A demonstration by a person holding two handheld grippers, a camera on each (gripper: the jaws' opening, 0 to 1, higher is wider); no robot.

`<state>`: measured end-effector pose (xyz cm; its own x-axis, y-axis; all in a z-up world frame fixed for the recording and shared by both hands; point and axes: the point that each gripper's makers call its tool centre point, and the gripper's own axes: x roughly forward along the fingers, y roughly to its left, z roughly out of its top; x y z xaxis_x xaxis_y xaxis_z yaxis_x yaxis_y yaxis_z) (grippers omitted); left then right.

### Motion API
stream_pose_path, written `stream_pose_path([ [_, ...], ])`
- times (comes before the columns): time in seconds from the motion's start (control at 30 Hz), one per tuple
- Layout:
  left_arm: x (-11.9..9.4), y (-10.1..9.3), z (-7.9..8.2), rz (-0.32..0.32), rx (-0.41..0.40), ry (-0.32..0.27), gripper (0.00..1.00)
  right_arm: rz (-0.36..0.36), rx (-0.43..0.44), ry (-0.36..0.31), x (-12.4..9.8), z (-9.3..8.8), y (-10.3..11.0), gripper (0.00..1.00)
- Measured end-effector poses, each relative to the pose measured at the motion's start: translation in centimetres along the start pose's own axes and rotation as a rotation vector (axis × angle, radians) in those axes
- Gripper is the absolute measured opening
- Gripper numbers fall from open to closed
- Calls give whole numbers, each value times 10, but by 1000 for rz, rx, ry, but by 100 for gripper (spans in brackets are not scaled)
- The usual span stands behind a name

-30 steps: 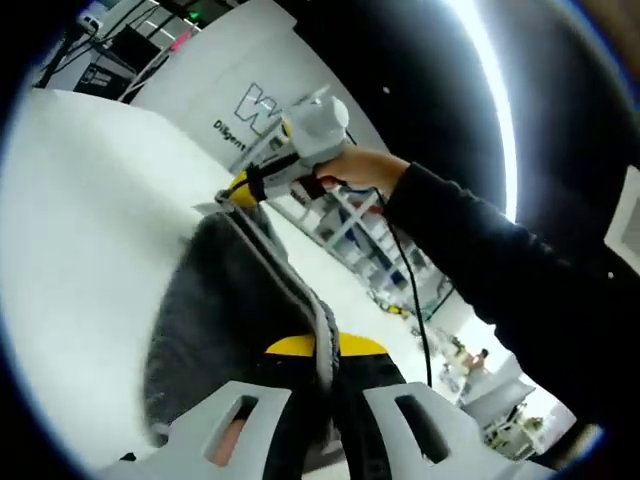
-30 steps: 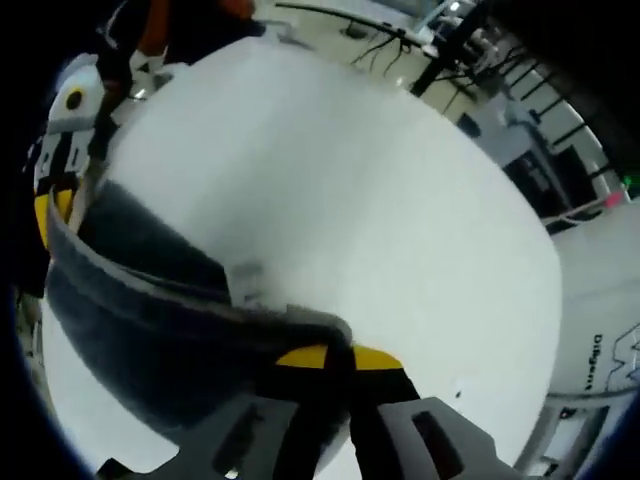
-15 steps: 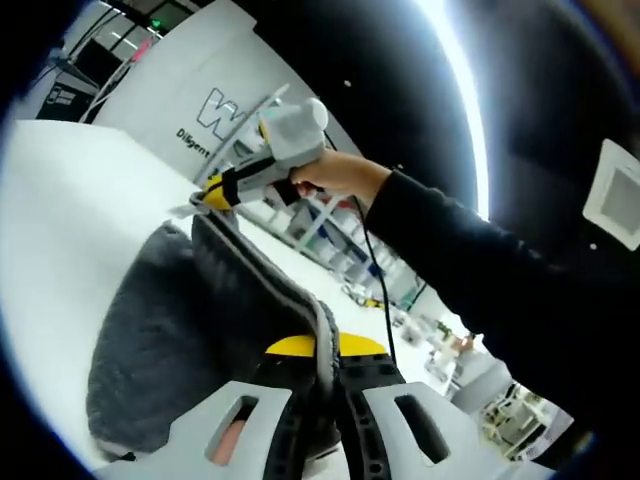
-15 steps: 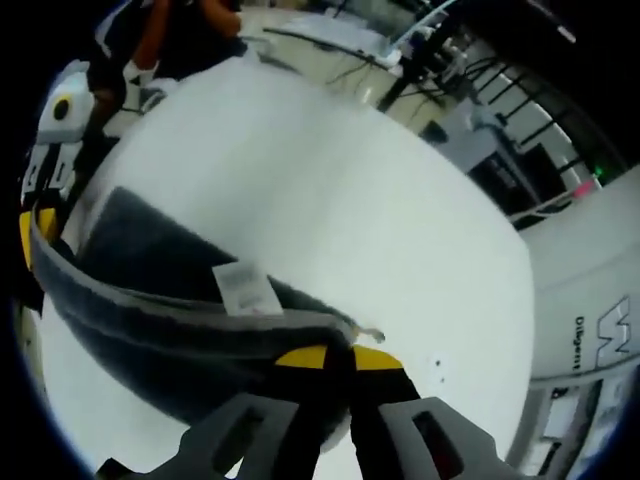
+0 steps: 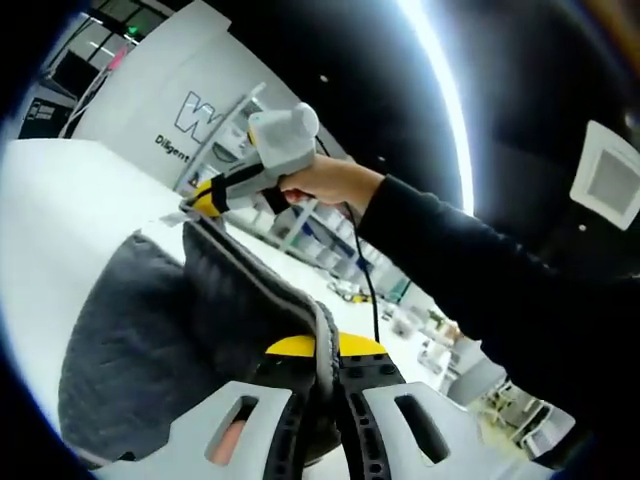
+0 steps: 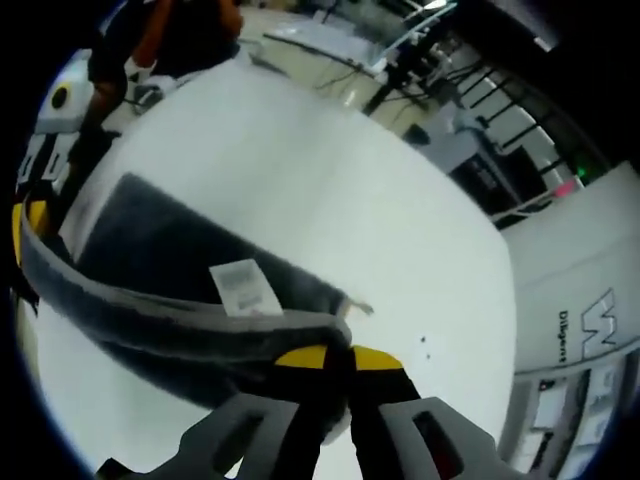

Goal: Open the folded towel by lifting each exposed corner and separating the folded layers until the towel lies flat within the target outline without major curled edges

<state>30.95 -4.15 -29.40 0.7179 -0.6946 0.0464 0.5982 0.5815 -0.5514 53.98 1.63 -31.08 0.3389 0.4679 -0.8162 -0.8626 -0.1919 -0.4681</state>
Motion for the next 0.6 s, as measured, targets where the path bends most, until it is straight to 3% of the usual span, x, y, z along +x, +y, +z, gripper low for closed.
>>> stream_pose_path([
  [0.6,25,-28,-18,-40,25,26,2,-92,17,16,-29,-33,13,1],
])
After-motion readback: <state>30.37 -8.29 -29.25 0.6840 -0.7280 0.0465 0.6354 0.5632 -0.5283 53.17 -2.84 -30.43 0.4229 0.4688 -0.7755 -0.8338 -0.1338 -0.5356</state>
